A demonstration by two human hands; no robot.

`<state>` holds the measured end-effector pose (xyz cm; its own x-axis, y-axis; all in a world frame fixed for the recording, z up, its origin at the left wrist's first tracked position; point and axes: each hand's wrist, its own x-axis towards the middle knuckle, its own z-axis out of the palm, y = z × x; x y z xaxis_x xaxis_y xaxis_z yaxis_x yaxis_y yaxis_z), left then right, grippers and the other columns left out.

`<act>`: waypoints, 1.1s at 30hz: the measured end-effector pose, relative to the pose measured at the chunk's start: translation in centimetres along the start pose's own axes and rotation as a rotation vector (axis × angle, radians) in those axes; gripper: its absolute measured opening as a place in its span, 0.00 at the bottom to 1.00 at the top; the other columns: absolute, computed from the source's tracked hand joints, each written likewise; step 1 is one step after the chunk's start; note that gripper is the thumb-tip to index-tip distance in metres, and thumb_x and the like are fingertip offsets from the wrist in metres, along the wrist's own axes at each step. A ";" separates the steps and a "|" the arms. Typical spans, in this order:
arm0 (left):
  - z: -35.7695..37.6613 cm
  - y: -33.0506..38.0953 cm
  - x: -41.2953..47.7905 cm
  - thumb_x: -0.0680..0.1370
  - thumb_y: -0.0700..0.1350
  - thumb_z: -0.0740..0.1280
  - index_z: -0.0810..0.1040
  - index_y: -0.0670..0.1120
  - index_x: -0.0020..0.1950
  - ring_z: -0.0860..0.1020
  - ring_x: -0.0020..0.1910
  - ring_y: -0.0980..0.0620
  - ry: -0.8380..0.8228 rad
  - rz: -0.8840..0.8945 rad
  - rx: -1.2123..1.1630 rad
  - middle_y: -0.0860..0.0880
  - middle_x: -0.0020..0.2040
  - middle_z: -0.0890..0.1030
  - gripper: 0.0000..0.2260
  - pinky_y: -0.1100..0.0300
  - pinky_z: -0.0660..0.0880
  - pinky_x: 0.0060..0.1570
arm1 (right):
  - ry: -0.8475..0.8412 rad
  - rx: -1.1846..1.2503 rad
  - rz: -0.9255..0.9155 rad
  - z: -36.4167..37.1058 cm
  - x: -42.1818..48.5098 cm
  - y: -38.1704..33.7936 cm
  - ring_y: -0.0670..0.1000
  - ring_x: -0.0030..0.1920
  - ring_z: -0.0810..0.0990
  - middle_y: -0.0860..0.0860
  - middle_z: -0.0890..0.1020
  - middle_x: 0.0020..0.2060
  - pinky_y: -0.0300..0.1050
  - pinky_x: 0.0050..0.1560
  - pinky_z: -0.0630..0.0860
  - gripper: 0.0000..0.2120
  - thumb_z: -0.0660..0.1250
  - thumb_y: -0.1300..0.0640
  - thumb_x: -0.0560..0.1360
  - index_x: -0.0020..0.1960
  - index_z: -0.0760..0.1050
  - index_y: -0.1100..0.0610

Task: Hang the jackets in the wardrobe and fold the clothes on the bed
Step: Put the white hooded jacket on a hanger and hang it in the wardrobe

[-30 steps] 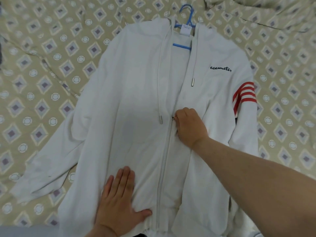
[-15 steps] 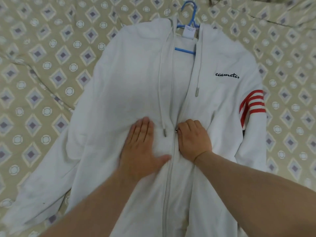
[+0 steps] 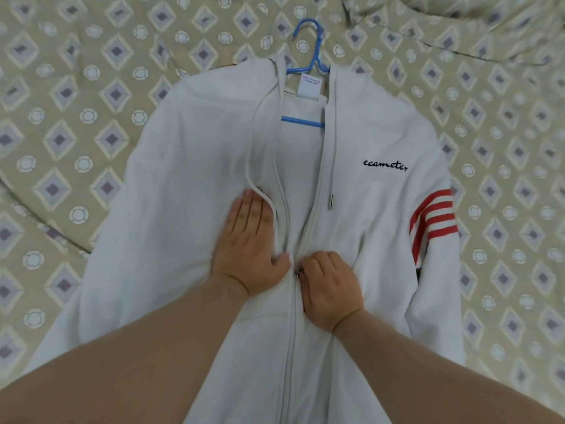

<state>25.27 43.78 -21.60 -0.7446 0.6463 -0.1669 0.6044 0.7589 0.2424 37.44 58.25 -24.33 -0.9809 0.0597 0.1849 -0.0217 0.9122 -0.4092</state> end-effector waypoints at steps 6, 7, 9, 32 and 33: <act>-0.2 0.1 0.2 0.69 0.50 0.58 0.64 0.30 0.73 0.65 0.74 0.35 0.029 -0.045 -0.018 0.32 0.74 0.65 0.36 0.43 0.57 0.75 | -0.011 0.014 0.052 0.1 0.0 0.1 0.56 0.38 0.73 0.54 0.77 0.39 0.48 0.43 0.70 0.09 0.60 0.58 0.77 0.43 0.76 0.59; 0.1 0.1 0.2 0.69 0.50 0.58 0.64 0.30 0.73 0.65 0.73 0.35 0.029 -0.042 -0.014 0.31 0.74 0.65 0.36 0.44 0.56 0.75 | -0.016 0.017 0.055 0.1 -0.1 0.1 0.56 0.38 0.73 0.54 0.76 0.39 0.48 0.43 0.71 0.09 0.60 0.57 0.78 0.43 0.76 0.59; 0.5 0.1 0.3 0.69 0.50 0.58 0.64 0.30 0.73 0.65 0.73 0.34 0.027 -0.044 0.004 0.31 0.73 0.65 0.36 0.44 0.55 0.75 | -0.025 0.028 0.052 0.3 -0.2 0.2 0.56 0.38 0.73 0.53 0.76 0.39 0.49 0.42 0.71 0.08 0.61 0.57 0.78 0.43 0.76 0.58; 3.0 4.5 -7.3 0.70 0.66 0.57 0.53 0.33 0.77 0.54 0.78 0.44 0.008 -0.408 -0.089 0.37 0.78 0.58 0.47 0.49 0.47 0.77 | -0.120 0.164 -0.248 -5.8 2.7 -1.4 0.52 0.38 0.70 0.52 0.74 0.38 0.45 0.37 0.70 0.08 0.68 0.65 0.72 0.41 0.69 0.57; 3.0 4.5 -7.4 0.70 0.66 0.57 0.53 0.33 0.77 0.54 0.78 0.44 0.006 -0.406 -0.094 0.37 0.78 0.57 0.47 0.49 0.47 0.76 | -0.123 0.155 -0.251 -6.1 2.8 -1.3 0.52 0.37 0.70 0.52 0.74 0.38 0.45 0.37 0.70 0.08 0.67 0.65 0.73 0.41 0.69 0.57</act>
<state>34.35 42.65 -22.16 -0.9191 0.2951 -0.2611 0.2329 0.9414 0.2440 35.93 59.73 -17.87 -0.9570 -0.2176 0.1917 -0.2858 0.8191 -0.4974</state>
